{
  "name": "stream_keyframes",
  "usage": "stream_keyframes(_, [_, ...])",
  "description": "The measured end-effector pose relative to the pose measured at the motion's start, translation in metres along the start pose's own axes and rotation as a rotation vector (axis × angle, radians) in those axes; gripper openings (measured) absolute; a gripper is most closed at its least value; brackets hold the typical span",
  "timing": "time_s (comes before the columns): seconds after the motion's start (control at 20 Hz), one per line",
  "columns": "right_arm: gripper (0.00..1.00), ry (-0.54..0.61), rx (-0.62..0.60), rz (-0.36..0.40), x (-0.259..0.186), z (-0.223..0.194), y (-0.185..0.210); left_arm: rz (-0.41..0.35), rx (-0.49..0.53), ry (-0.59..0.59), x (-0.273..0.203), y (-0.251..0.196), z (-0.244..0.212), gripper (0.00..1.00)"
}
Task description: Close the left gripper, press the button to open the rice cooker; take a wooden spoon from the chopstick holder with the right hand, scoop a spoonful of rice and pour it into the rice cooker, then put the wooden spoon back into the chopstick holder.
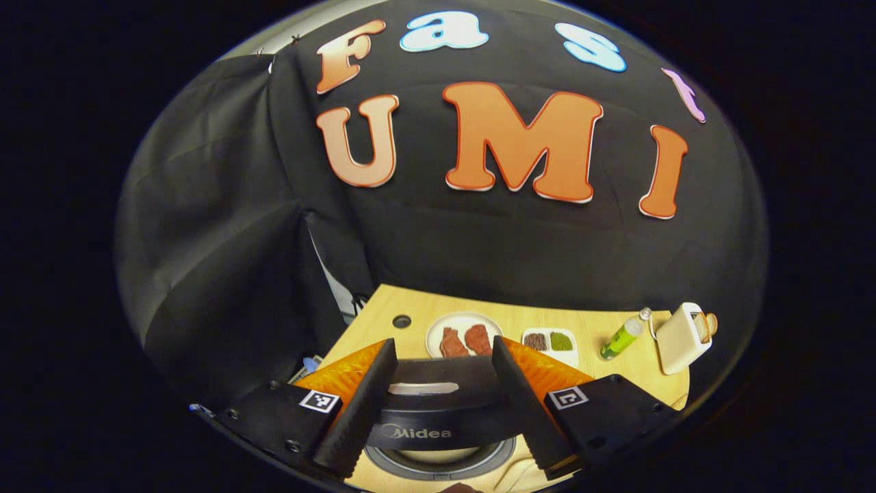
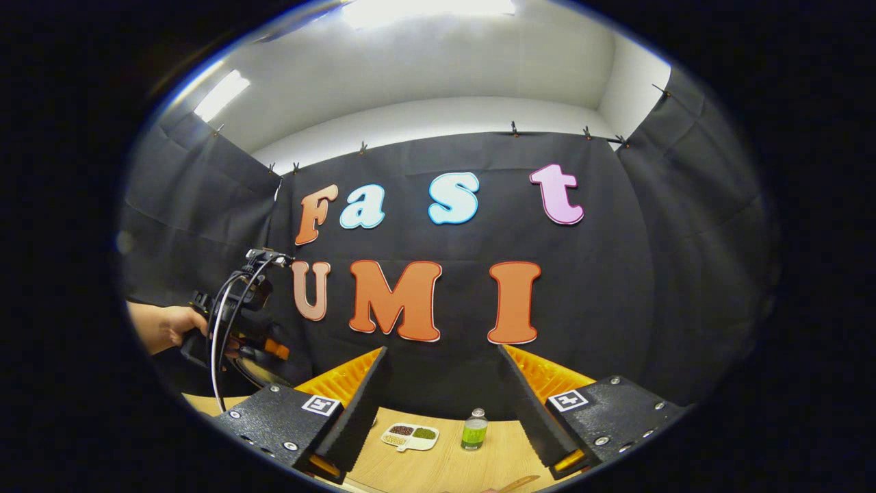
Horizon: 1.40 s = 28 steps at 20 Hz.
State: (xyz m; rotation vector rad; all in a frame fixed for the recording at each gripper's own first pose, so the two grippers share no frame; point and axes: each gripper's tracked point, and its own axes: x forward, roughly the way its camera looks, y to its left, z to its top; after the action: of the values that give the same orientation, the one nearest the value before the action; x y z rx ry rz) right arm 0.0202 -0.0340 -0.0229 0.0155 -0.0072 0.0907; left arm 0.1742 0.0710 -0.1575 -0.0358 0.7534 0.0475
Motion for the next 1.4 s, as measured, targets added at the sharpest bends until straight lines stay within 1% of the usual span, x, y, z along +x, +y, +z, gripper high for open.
stream_keyframes(0.05, [0.95,0.002,0.003,0.0,0.0,0.0,0.0,-0.011,-0.01,0.053,-0.004,-0.003,-0.014,0.89])
stream_keyframes(0.1, [0.95,0.004,0.01,0.001,0.0,0.0,-0.002,-0.024,-0.02,0.114,-0.007,-0.005,-0.03,0.89])
stream_keyframes(0.15, [0.95,0.002,0.017,-0.003,0.0,0.001,-0.003,-0.022,-0.027,0.167,-0.01,-0.006,-0.048,0.89])
stream_keyframes(0.2, [0.95,-0.005,0.016,-0.019,-0.001,0.001,-0.009,-0.012,-0.024,0.201,-0.011,-0.003,-0.057,0.95])
stream_keyframes(0.25, [0.95,-0.016,0.001,-0.048,0.0,0.001,-0.017,-0.012,-0.024,0.21,-0.004,-0.001,-0.063,0.95])
stream_keyframes(0.3, [0.95,-0.027,-0.014,-0.06,0.001,0.003,-0.019,-0.018,-0.025,0.24,-0.005,-0.002,-0.069,0.95])
stream_keyframes(0.35, [0.95,-0.022,-0.02,-0.053,0.0,0.001,-0.016,-0.024,-0.025,0.275,-0.003,-0.002,-0.078,0.95])
stream_keyframes(0.5, [0.95,0.001,0.005,-0.013,-0.002,-0.003,-0.004,-0.027,-0.008,0.476,-0.002,-0.004,-0.126,0.95])
stream_keyframes(0.65, [0.95,-0.008,0.011,-0.029,-0.003,-0.002,-0.008,-0.01,-0.005,0.641,0.006,-0.002,-0.168,0.96])
stream_keyframes(0.7, [0.95,-0.007,0.015,-0.027,-0.002,-0.002,-0.006,-0.006,-0.012,0.676,0.011,-0.001,-0.177,0.96])
stream_keyframes(0.75, [0.95,-0.006,0.018,-0.026,-0.003,-0.001,-0.007,0.0,-0.02,0.722,0.012,-0.003,-0.192,0.89])
stream_keyframes(0.8, [0.95,-0.006,0.018,-0.027,-0.003,0.0,-0.009,0.003,-0.013,0.699,0.017,-0.006,-0.189,0.89])
stream_keyframes(0.85, [0.95,-0.008,0.018,-0.028,-0.003,0.002,-0.01,0.005,-0.014,0.722,0.022,-0.008,-0.198,0.9])
stream_keyframes(0.9, [0.95,-0.01,0.017,-0.032,-0.003,0.002,-0.01,0.005,-0.015,0.739,0.02,-0.01,-0.197,0.91])
stream_keyframes(0.95, [0.95,-0.012,0.015,-0.035,-0.002,0.003,-0.01,0.013,-0.01,0.729,0.026,-0.009,-0.195,0.92])
stream_keyframes(1.0, [0.95,-0.01,0.017,-0.031,-0.002,0.003,-0.008,0.017,-0.003,0.753,0.021,-0.011,-0.197,0.93])
stream_keyframes(1.1, [0.95,0.003,0.022,-0.028,-0.002,0.002,-0.005,-0.007,0.023,0.726,0.021,-0.012,-0.196,0.94])
stream_keyframes(1.2, [0.95,0.007,0.004,-0.038,-0.004,0.002,-0.007,0.006,-0.006,0.631,0.02,-0.013,-0.194,0.94])
stream_keyframes(1.25, [0.95,0.01,-0.003,-0.042,-0.002,0.001,-0.007,-0.001,-0.027,0.537,0.022,-0.015,-0.189,0.94])
stream_keyframes(1.3, [0.95,0.016,-0.004,-0.039,-0.003,0.001,-0.004,-0.027,-0.037,0.444,0.024,-0.018,-0.182,0.94])
stream_keyframes(1.4, [0.95,0.024,-0.003,-0.033,0.0,0.002,0.001,-0.041,-0.062,0.305,0.012,-0.024,-0.168,0.94])
